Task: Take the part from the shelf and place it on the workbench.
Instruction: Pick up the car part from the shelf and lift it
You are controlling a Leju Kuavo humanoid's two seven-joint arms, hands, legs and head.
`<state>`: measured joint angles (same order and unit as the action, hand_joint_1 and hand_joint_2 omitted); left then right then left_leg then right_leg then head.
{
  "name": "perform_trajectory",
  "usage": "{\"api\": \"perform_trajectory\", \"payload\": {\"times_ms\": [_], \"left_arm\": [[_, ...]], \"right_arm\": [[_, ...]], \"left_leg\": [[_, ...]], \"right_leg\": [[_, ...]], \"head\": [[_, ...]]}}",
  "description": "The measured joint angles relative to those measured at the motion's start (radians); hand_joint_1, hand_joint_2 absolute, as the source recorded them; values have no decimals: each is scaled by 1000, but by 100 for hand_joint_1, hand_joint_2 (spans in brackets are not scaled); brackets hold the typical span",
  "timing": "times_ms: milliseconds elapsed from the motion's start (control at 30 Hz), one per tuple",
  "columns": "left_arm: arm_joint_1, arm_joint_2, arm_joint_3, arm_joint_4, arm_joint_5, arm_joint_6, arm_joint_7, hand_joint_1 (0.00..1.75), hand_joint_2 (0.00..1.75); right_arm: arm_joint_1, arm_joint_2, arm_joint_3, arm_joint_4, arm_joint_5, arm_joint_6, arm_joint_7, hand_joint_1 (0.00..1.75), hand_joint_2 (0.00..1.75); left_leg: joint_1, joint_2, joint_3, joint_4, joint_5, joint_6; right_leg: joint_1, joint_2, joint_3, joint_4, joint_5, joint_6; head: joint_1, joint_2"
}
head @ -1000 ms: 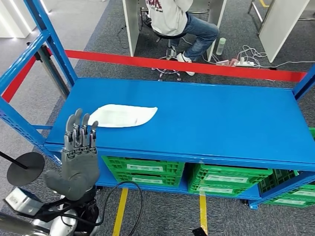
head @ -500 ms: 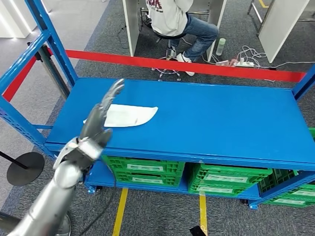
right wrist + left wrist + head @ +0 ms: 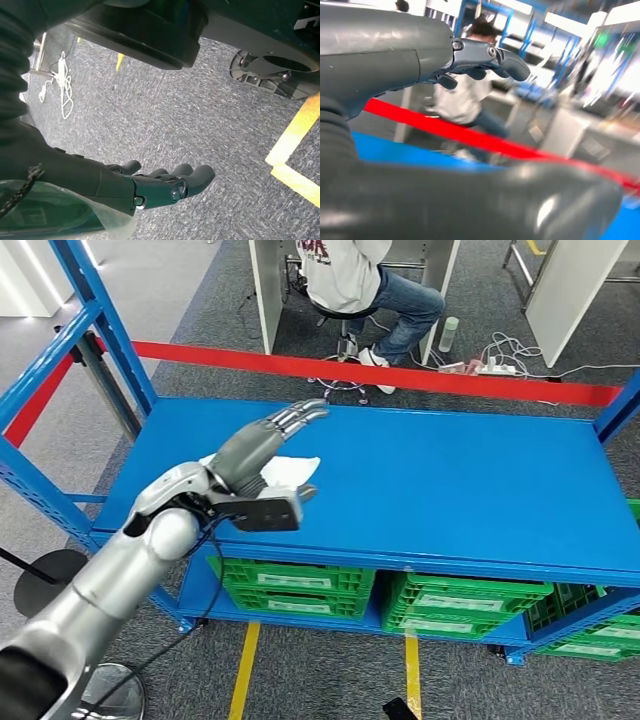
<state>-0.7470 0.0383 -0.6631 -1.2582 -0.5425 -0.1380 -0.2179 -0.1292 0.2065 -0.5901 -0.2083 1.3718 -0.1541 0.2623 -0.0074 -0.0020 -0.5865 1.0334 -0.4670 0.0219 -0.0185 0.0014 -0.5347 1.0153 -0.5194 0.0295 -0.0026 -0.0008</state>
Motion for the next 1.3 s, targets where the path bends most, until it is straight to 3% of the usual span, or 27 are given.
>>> {"api": "perform_trajectory", "payload": {"times_ms": [200,567,800,967,1300], "left_arm": [[-128,-20,-113,148,-108,-47,85,0,175],[-249,-40,-261,320,-200,-114,211,0,175],[-283,-54,-315,394,-199,-157,263,0,175],[-281,-70,-339,450,-198,-131,314,0,175],[-273,-85,-371,526,-201,-155,307,0,175]], "right_arm": [[-2,0,0,0,-12,-1,3,0,175],[6,-1,-1,0,-49,-27,-5,0,175],[10,-1,-4,0,-65,-45,-7,0,175],[14,-1,-12,0,-78,-56,-12,0,175],[19,-1,-22,0,-87,-59,-18,0,175]], "left_leg": [[0,0,0,0,0,0],[0,0,0,0,0,0],[0,0,0,0,0,0],[0,0,0,0,0,0],[0,0,0,0,0,0]], "right_leg": [[0,1,0,0,1,1],[0,1,0,0,1,1],[0,1,0,0,1,1],[0,0,0,0,1,1],[0,0,0,0,1,1]], "head": [[0,0],[0,0],[0,0],[0,0],[0,0]]}}
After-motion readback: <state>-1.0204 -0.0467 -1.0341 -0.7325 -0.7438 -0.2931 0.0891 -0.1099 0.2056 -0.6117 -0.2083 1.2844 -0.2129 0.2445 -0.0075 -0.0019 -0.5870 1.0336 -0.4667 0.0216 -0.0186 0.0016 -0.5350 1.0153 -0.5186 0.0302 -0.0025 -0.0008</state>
